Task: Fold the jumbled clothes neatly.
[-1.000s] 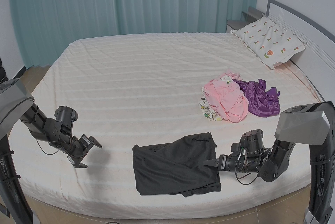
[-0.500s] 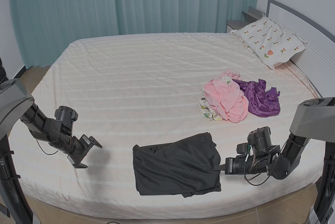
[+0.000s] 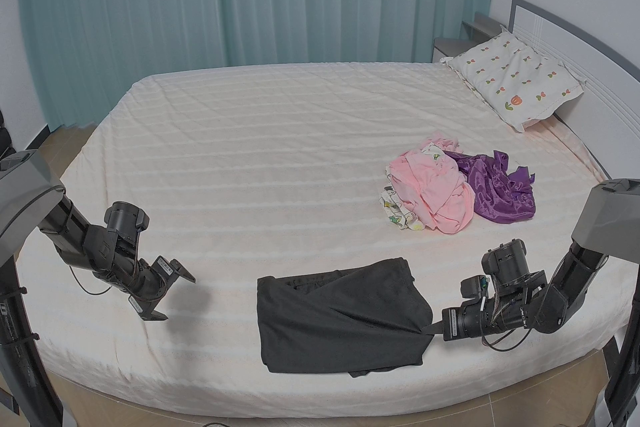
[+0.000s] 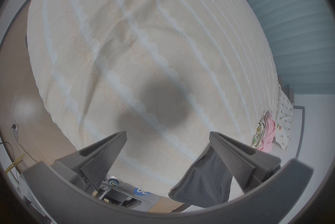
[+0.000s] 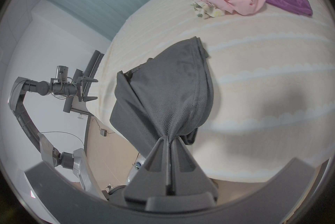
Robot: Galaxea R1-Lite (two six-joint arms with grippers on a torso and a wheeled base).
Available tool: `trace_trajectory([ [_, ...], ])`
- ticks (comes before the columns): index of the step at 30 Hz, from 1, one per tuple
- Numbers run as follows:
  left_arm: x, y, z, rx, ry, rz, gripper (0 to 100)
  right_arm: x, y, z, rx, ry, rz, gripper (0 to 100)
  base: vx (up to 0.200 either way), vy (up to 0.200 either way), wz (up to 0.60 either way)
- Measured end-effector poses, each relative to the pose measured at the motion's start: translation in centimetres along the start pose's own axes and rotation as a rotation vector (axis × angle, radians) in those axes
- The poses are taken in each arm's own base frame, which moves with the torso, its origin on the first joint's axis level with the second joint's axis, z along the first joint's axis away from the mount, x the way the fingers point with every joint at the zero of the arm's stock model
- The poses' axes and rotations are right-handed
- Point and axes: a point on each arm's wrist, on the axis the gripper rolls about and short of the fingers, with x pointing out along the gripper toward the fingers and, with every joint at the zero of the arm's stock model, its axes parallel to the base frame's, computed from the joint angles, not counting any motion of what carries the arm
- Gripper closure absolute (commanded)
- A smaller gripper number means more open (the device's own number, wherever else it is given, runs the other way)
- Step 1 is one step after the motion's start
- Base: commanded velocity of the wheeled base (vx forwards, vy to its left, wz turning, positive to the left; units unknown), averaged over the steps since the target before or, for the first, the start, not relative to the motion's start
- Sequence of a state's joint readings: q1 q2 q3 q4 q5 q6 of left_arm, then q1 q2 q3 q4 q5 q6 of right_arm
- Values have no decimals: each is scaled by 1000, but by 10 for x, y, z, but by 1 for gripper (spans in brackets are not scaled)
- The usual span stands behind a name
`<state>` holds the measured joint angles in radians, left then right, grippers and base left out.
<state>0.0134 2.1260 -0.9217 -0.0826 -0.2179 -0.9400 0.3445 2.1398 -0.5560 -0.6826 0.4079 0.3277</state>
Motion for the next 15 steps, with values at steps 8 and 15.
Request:
trace_trajectory([
  [8,0,0,0,0,0,0,0,3,-4,-4,-28,62,-23,0,0,0,0],
  [15,0,0,0,0,-1,0,0,2,-12,11,-8,10,-29,0,0,0,0],
])
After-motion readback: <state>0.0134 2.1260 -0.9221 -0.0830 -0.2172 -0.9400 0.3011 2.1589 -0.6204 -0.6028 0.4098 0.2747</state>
